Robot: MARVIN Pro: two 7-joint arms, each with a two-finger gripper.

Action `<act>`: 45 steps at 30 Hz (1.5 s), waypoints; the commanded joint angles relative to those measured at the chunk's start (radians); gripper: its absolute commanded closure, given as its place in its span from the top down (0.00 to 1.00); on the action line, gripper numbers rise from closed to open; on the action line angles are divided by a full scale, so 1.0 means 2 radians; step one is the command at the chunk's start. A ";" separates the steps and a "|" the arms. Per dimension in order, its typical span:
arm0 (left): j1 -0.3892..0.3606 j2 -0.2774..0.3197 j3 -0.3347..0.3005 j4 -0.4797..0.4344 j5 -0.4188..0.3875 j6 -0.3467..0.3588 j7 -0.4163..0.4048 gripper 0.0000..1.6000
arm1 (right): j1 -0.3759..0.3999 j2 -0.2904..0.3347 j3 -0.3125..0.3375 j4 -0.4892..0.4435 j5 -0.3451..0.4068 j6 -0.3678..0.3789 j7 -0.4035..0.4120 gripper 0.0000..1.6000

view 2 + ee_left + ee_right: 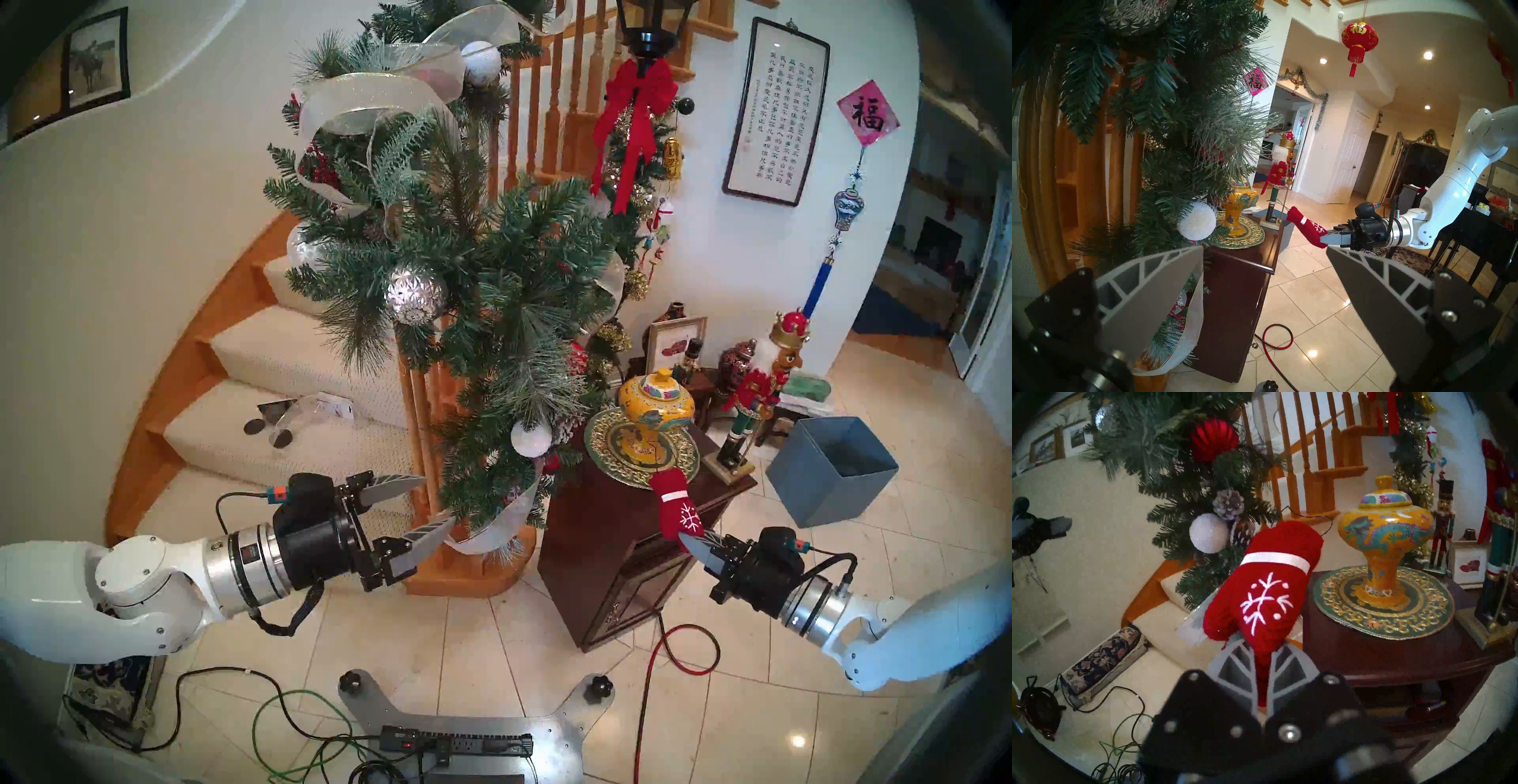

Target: Hang the ornament onto the Christmas-tree-style decoration

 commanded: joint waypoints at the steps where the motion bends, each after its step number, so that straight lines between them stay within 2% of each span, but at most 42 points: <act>1: -0.002 0.001 -0.002 0.000 0.000 -0.001 0.000 1.00 | 0.051 0.010 -0.009 -0.012 0.010 -0.004 0.033 0.00; 25: -0.002 0.001 -0.002 0.000 0.000 -0.001 0.000 1.00 | 0.148 0.017 -0.066 -0.026 0.053 -0.004 0.116 0.00; 45: -0.002 0.001 -0.002 0.000 0.000 -0.001 0.000 1.00 | 0.217 0.018 -0.133 -0.019 0.105 -0.004 0.209 0.00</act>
